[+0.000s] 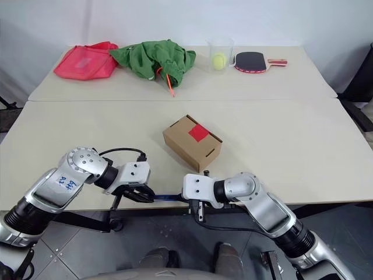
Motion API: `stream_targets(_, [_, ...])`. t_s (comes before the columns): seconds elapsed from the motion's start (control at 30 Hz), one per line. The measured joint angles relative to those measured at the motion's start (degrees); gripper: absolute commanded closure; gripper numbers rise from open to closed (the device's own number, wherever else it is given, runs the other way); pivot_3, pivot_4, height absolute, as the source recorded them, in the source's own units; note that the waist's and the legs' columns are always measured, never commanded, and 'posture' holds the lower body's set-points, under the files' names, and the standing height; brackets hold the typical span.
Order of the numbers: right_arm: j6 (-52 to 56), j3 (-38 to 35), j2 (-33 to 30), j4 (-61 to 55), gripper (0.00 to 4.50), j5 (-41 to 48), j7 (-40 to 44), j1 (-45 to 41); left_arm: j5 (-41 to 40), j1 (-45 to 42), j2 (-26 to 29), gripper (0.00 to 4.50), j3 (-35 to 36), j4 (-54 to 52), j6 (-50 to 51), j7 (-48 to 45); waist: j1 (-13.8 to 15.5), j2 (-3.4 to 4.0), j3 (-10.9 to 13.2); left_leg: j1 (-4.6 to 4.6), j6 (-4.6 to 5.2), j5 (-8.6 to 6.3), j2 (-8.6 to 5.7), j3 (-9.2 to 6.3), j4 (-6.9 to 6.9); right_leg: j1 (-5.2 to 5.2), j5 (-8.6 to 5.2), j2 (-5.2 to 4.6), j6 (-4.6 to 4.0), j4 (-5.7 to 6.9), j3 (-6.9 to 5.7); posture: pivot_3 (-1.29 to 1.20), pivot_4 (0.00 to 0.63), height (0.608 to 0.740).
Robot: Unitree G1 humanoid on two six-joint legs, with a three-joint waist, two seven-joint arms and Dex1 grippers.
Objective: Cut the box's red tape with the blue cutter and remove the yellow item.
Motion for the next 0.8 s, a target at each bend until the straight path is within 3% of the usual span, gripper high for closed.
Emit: stream_targets(0.8, [-4.6, 2.0, 3.3, 3.9, 4.46, -2.1, 0.0, -1.2, 0.5, 0.7, 0.6, 4.11, 0.2, -2.0, 1.2, 0.5, -0.3, 0.02, 0.0, 0.05, -0.01, -0.01, 0.03, -0.01, 0.00, 0.03, -0.01, 0.01, -0.01, 0.01, -0.01, 0.00, 0.150, 0.740])
